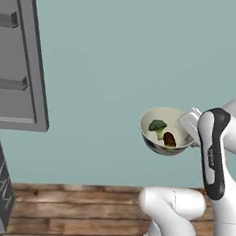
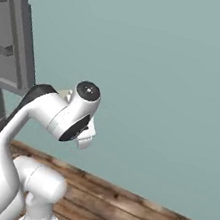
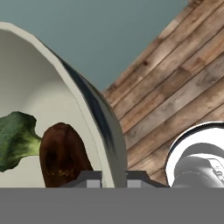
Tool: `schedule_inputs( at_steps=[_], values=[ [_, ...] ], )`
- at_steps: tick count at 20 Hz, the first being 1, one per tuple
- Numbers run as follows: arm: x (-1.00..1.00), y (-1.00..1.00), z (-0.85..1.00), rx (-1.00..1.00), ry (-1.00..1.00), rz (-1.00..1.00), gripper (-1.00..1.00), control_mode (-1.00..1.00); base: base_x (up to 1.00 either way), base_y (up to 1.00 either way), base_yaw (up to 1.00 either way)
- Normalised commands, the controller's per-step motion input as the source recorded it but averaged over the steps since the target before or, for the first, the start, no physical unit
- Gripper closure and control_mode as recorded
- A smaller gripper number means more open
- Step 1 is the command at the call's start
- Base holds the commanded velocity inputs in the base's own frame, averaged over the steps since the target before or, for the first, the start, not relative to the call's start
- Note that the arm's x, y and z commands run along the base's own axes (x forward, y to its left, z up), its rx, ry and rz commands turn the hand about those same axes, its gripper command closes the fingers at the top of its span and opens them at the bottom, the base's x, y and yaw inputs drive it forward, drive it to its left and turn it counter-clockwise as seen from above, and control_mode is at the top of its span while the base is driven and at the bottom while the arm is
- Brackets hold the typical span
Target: Place the bowl with the sweet potato and broccoli on the top shelf of the fridge. Place the bowl with the chicken drumstick and steak on the second highest shelf of the fridge.
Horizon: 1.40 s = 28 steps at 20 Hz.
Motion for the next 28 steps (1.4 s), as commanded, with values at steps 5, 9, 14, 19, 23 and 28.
schedule_inputs(
  at_steps=[5,9,14,19,23,28],
  values=[
    [0.0,0.0,0.0,0.0,0.0,0.0,1.0,1.0,0.96,-0.65,0.25],
    [0.0,0.0,0.0,0.0,0.0,0.0,1.0,1.0,0.49,-0.36,0.73],
    [0.0,0.0,0.0,0.0,0.0,0.0,1.0,1.0,0.1,-0.05,0.9],
    [0.0,0.0,0.0,0.0,0.0,0.0,1.0,1.0,0.02,-0.05,0.89],
    [0.0,0.0,0.0,0.0,0.0,0.0,1.0,1.0,0.13,-0.21,0.74],
    [0.0,0.0,0.0,0.0,0.0,0.0,1.0,1.0,0.22,-0.67,0.72]
  ],
)
